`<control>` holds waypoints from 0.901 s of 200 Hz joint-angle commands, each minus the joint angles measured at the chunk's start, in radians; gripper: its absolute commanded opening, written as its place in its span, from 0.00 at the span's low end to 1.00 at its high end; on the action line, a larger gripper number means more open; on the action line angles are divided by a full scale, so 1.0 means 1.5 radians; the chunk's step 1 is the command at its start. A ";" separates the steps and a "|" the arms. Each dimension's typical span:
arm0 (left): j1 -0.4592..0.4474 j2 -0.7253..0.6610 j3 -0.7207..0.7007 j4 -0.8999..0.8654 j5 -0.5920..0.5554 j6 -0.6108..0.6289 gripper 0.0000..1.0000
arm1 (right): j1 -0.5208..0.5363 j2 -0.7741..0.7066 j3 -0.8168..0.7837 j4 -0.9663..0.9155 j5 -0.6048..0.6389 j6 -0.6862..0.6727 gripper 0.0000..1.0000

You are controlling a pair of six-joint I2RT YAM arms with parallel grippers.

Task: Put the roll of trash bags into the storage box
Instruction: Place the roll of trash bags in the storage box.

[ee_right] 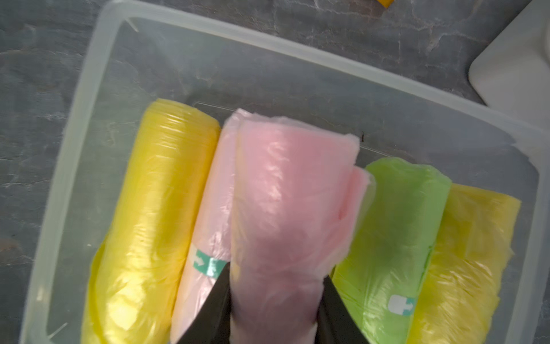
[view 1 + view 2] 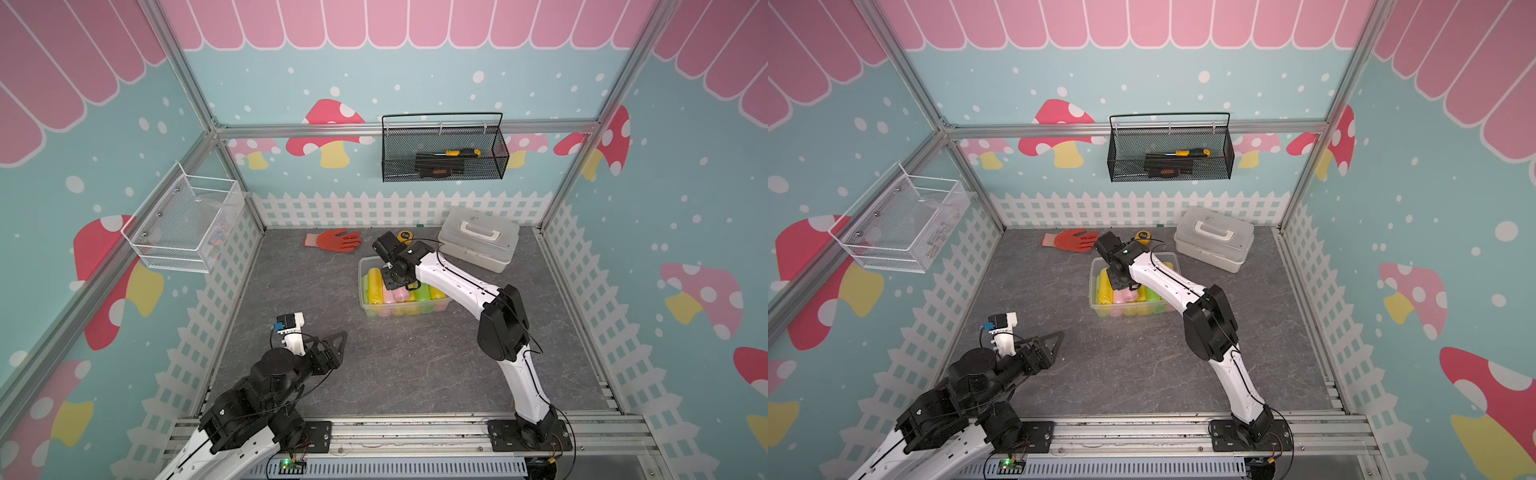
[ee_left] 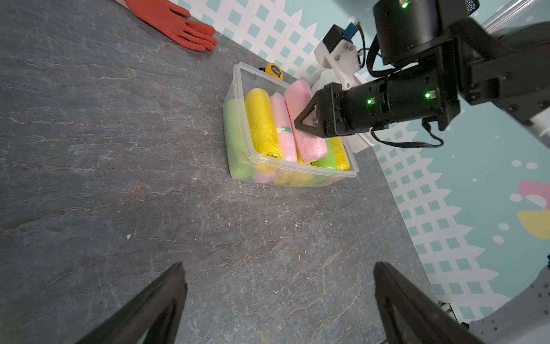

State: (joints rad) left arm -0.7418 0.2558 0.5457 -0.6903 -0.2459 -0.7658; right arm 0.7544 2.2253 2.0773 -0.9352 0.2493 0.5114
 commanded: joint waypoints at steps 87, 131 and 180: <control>0.003 -0.008 -0.003 0.003 -0.009 0.002 0.99 | -0.020 0.056 0.011 -0.019 0.013 0.035 0.02; 0.003 -0.009 -0.003 0.002 -0.012 0.003 0.99 | -0.019 0.031 -0.022 0.005 -0.007 0.043 0.28; 0.003 -0.003 0.003 0.007 -0.011 0.016 0.99 | -0.020 -0.061 -0.135 0.096 -0.029 0.038 0.56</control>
State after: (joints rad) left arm -0.7414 0.2512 0.5457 -0.6903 -0.2508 -0.7658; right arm 0.7242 2.2223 1.9511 -0.8558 0.2401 0.5701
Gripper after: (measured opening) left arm 0.988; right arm 0.530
